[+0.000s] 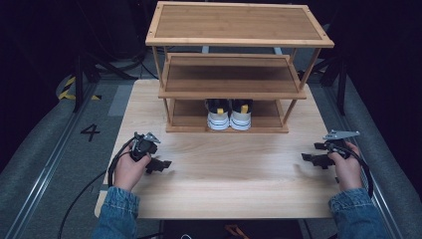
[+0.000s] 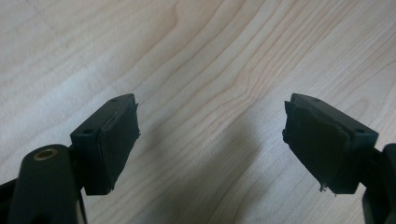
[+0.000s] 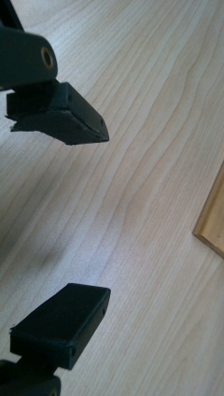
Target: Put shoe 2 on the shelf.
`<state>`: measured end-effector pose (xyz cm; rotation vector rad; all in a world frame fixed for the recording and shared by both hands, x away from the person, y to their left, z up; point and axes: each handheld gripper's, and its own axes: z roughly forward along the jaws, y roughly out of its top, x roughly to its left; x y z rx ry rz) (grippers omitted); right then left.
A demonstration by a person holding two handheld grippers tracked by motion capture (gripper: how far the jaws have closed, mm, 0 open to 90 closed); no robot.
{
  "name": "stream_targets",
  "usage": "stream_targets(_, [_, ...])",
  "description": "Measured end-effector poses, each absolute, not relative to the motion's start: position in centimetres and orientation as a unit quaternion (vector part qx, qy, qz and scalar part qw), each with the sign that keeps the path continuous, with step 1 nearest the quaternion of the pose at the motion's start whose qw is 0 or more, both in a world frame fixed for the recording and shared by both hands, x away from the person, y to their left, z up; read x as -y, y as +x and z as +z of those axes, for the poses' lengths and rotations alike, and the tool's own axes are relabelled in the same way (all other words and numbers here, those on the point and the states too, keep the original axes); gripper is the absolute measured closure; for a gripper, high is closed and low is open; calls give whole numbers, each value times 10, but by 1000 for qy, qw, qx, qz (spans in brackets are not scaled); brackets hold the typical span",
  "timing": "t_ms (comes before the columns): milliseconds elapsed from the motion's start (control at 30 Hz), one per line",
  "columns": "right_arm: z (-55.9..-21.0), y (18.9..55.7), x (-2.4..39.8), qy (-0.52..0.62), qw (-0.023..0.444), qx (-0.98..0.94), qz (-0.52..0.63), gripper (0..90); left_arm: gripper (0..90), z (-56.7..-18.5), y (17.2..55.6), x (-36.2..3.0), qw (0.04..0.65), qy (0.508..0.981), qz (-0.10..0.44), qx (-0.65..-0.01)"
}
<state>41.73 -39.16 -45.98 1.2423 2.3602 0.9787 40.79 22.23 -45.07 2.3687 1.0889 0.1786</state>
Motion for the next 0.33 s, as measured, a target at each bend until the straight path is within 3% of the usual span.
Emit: stream_targets(333, [-464,419,386,429,147,-825,337,212,183,-449,408,-222,267,869,66,-412])
